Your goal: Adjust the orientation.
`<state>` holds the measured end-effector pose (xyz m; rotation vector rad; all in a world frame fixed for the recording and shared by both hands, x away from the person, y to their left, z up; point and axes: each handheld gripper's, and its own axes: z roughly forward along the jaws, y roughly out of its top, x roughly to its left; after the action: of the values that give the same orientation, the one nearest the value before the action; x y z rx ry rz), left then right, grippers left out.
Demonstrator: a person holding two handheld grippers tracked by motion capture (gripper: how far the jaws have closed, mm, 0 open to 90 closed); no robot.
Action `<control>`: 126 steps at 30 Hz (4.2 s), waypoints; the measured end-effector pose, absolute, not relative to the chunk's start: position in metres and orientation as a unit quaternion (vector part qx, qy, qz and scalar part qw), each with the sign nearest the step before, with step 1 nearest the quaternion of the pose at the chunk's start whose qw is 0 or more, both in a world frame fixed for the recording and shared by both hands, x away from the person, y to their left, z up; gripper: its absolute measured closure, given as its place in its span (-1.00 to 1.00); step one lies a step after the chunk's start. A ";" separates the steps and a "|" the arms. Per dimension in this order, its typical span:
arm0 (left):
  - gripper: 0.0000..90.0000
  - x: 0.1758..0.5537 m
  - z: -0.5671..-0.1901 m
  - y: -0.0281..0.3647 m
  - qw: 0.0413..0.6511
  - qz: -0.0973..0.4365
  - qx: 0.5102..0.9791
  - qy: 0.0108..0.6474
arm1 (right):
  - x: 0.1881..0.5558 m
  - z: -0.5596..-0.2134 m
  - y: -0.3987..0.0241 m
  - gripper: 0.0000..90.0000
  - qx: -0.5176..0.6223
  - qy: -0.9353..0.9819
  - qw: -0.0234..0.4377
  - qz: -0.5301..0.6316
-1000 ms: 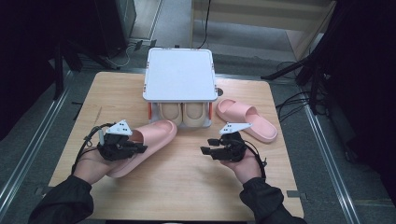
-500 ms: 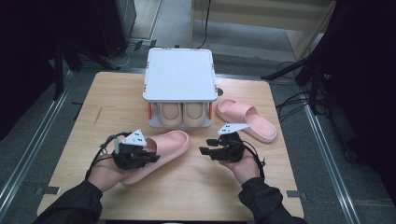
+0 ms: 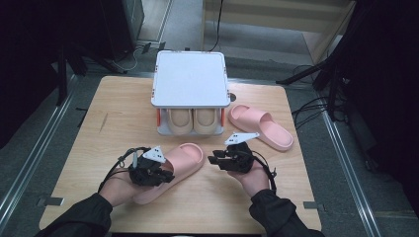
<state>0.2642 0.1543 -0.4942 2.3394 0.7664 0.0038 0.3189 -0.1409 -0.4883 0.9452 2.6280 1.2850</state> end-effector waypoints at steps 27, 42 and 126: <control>0.82 0.300 -0.498 0.233 0.341 0.015 0.855 0.390 | 0.308 -0.507 -0.112 0.86 0.296 0.871 0.007 0.392; 0.83 0.295 -0.508 0.221 0.317 -0.011 0.874 0.367 | 0.317 -0.518 -0.099 0.84 0.299 0.877 0.015 0.377; 0.10 0.300 -0.492 0.235 0.364 -0.020 0.844 0.394 | 0.398 -0.480 -0.290 0.35 0.405 0.812 0.083 0.412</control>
<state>0.2995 0.2353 -0.4918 2.1712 1.0145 -0.0526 0.3983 -0.2897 -0.4799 1.2109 2.4245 1.2299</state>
